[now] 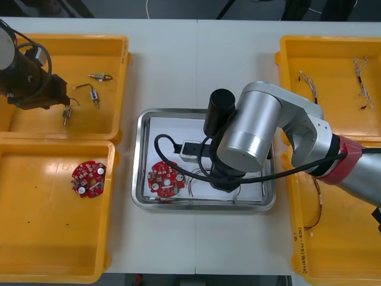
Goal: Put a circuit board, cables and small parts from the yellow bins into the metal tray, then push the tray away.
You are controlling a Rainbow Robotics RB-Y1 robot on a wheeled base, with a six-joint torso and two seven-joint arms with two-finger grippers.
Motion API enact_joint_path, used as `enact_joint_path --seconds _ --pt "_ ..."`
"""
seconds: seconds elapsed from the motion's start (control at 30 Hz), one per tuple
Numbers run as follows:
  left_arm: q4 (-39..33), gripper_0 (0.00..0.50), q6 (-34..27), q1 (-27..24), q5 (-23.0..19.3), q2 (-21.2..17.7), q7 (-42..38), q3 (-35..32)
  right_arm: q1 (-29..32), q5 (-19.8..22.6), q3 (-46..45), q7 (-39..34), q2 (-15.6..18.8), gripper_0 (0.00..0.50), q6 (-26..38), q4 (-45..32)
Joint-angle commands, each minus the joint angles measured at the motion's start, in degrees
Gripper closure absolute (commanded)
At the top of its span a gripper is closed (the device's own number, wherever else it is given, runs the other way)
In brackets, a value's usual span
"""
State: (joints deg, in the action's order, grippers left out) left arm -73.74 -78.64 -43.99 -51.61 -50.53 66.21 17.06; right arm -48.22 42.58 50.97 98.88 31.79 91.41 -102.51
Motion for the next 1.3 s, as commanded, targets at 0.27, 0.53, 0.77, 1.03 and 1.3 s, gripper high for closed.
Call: enact_joint_path --seconds 0.27,0.53,0.77,1.03,1.3 --pt "-1.05 0.000 3.84 1.98 2.13 1.31 6.91 3.50 0.49 -0.65 4.40 0.08 -0.24 0.500 -3.60 2.67" --pt "-1.05 0.000 5.95 3.47 2.39 1.31 7.35 3.77 0.49 -1.62 4.40 0.26 -0.33 0.500 -3.51 2.67" --pt "-0.96 0.000 7.80 3.56 3.10 1.31 7.00 5.09 0.41 -2.68 3.61 -0.09 -0.06 0.000 -3.16 1.35" --pt "-0.70 0.000 8.59 3.56 3.54 1.49 6.91 5.70 0.41 -1.62 1.59 -0.18 0.29 0.000 -1.58 -1.02" --pt "-0.08 0.000 9.82 3.56 3.89 1.49 6.65 6.49 0.41 -1.18 1.33 -0.71 1.17 0.000 -0.35 -3.22"
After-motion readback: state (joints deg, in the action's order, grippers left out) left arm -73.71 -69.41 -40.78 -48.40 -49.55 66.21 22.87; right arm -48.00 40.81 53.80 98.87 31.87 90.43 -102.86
